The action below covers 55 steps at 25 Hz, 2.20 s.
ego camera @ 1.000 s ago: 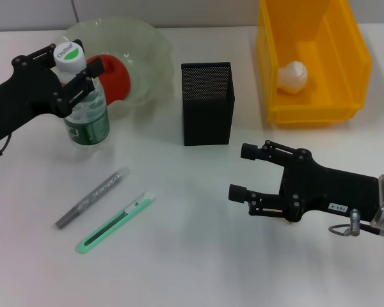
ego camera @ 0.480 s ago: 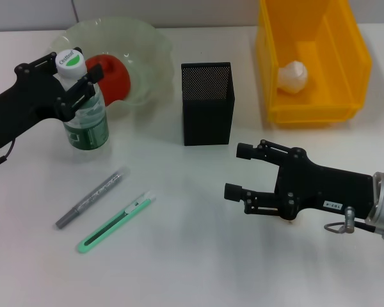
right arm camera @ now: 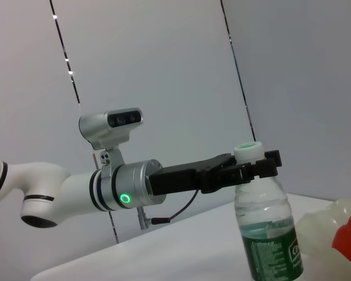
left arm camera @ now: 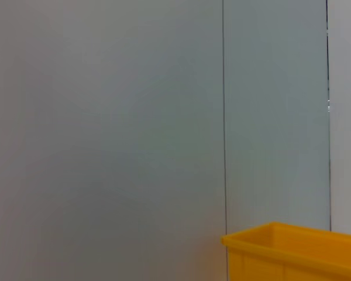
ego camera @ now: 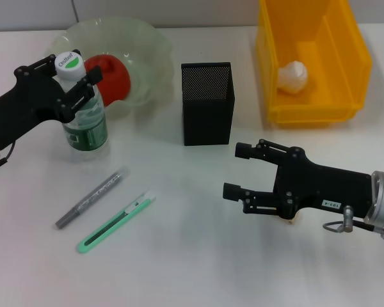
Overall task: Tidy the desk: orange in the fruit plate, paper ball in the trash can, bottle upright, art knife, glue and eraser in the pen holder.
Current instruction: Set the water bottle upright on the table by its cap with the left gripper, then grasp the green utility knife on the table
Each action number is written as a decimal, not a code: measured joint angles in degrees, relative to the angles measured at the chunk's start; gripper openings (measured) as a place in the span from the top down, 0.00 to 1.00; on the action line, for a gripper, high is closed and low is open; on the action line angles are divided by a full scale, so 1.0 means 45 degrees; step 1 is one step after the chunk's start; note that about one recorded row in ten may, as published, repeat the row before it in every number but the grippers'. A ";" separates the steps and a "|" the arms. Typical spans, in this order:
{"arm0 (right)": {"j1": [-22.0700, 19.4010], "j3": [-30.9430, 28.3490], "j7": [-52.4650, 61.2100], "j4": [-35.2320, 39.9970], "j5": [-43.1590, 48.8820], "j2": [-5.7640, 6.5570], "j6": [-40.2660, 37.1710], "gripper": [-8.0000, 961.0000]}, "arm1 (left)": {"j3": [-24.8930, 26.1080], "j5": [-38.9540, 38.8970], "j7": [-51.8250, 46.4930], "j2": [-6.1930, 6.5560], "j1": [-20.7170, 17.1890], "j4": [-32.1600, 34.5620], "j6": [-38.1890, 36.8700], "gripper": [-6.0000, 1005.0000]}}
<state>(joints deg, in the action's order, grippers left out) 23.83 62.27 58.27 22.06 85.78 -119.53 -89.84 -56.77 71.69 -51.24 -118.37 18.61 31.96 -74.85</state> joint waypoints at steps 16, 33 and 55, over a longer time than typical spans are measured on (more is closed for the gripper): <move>0.0105 0.0051 0.0001 0.0000 0.0000 -0.0038 0.0006 0.12 | -0.0033 0.0046 0.0018 -0.0004 0.0030 -0.0169 -0.0010 0.49; 0.0262 0.0088 0.0001 0.0000 0.0108 -0.0019 0.0083 0.12 | -0.0010 0.0066 0.0036 -0.0004 0.0103 -0.0168 0.0128 0.45; 0.0250 0.0087 0.0001 0.0010 0.0120 -0.0018 0.0103 0.12 | -0.0014 -0.0352 0.0084 -0.0010 0.0060 -0.0047 -0.0475 0.41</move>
<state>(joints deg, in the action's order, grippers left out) 24.95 62.66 58.27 22.10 86.32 -119.61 -89.38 -56.83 70.11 -50.87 -118.41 18.88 31.75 -76.99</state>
